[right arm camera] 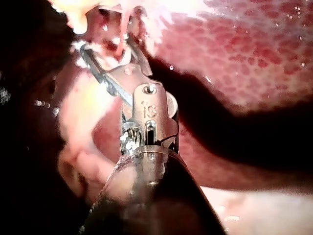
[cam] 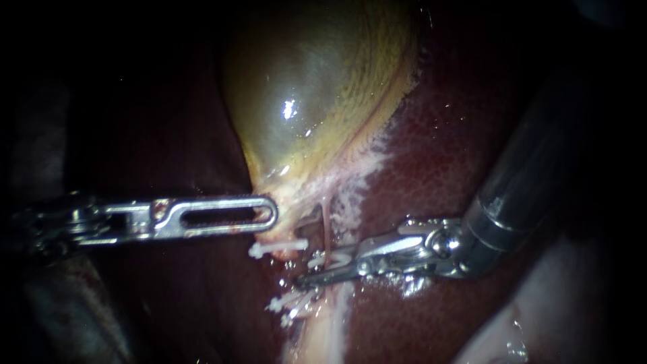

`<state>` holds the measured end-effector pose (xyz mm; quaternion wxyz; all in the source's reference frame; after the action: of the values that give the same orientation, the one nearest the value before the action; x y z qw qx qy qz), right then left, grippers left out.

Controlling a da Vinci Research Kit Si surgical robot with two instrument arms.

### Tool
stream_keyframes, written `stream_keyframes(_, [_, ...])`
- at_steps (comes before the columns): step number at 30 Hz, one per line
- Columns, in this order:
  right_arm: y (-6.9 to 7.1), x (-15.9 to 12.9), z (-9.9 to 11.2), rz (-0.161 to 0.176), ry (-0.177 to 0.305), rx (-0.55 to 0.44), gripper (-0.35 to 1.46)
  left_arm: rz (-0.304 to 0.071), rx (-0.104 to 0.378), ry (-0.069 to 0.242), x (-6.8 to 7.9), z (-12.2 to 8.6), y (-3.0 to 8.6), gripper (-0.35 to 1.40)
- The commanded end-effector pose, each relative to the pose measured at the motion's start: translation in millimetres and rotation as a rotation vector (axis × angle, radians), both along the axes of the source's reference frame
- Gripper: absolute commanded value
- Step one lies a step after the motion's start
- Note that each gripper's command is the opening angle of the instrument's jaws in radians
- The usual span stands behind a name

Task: Clipping first clip right tube

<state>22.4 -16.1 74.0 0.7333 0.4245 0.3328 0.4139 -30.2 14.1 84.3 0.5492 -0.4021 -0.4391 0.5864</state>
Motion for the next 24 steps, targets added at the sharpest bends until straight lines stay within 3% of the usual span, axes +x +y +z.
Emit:
stream_keyframes(1, [-0.2, 0.0, 0.1, -0.001, 0.002, -0.003, 0.39, 0.0, 0.0, 0.0, 0.0, 0.0, 0.0, -0.35])
stream_keyframes(8, [-1.2, -0.1, 0.2, -0.004, 0.005, -0.003, 0.37, -0.001, -0.001, 0.001, 0.0, 0.1, -0.1, -0.35])
stream_keyframes(20, [-1.5, -0.2, 0.0, -0.006, 0.006, -0.004, 0.32, 0.0, -0.002, 0.001, -0.1, 0.3, -0.1, -0.35])
stream_keyframes(24, [-1.3, -0.2, 0.2, -0.004, 0.005, 0.001, 0.22, -0.001, -0.002, 0.001, -0.1, 0.4, -0.2, -0.35])
